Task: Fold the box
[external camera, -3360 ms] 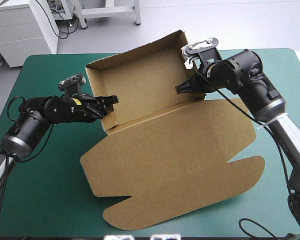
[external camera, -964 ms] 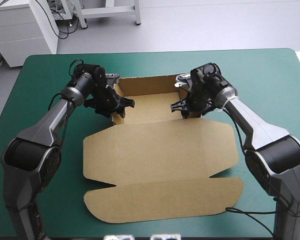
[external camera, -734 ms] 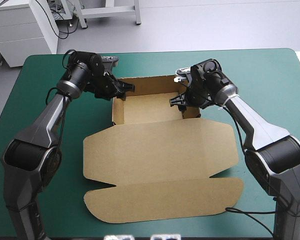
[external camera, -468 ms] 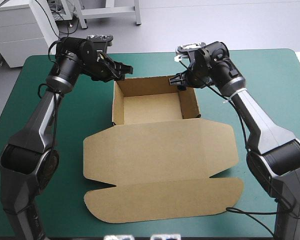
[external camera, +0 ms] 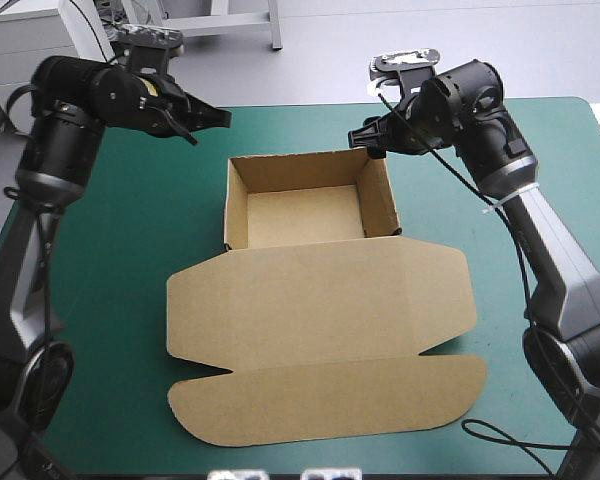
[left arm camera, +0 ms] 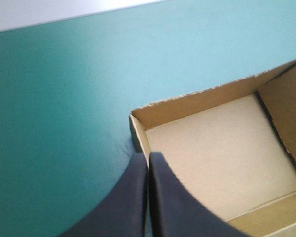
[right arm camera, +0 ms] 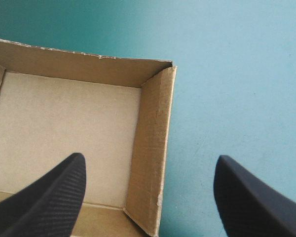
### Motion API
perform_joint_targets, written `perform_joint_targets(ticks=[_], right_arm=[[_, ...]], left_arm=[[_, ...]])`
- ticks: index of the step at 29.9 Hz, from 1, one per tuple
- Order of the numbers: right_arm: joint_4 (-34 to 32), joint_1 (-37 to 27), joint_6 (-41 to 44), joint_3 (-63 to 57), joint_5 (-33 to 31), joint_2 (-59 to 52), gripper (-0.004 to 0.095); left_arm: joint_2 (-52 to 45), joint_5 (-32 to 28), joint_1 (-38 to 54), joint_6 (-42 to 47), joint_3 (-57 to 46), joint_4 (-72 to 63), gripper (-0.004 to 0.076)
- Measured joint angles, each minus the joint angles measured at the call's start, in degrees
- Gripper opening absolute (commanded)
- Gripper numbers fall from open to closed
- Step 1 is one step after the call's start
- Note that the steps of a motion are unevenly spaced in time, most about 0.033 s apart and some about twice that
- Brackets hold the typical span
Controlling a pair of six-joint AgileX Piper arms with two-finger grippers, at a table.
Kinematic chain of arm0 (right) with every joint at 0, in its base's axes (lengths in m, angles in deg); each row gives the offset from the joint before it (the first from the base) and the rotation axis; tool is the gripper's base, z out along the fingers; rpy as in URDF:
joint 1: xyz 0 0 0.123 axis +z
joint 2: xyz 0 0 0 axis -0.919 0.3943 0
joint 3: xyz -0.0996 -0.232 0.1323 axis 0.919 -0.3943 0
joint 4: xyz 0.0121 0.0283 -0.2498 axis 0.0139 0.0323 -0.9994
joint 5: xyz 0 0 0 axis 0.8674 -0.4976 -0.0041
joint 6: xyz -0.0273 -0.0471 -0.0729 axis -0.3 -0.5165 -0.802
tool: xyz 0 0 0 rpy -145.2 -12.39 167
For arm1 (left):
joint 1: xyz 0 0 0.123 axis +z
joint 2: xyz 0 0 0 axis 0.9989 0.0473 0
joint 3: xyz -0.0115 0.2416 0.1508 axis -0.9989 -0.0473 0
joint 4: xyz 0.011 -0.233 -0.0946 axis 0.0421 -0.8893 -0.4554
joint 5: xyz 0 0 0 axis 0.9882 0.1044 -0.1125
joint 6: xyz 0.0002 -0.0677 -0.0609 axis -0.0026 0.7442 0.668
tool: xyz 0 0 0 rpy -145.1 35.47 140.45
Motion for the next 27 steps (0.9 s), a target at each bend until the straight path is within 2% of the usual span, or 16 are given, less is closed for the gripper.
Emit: perform_joint_targets(ticks=[5, 8, 11, 17, 22, 27], right_arm=[[4.07, 0.00, -1.31, 0.00, 0.00, -0.29, 0.0673], [6.11, 0.00, -1.51, 0.00, 0.00, -0.29, 0.0673], [5.14, 0.00, -1.64, -0.16, 0.00, -0.29, 0.0673], [1.55, 0.00, -3.04, -7.49, 0.00, -0.71, 0.0673], [-0.40, 0.00, -3.04, -16.31, 1.79, 0.53, 0.0672], [-0.41, 0.00, -3.04, -18.92, 3.21, 4.03, 0.0671]], left_arm=[[-10.18, 0.00, 0.14, -0.88, -2.92, -0.68, -0.0008], [-17.95, 0.00, 0.14, -2.31, -7.64, -1.57, -0.0008], [-26.89, 0.00, 0.14, -3.20, -14.64, -0.94, -0.0008], [-47.03, -0.58, 0.14, -3.44, -34.42, 0.86, -0.0008], [-64.36, -7.21, 0.14, -3.46, -53.58, 0.37, -0.0008], [-79.42, -13.21, 0.14, -3.46, -70.71, 0.37, -0.0008]])
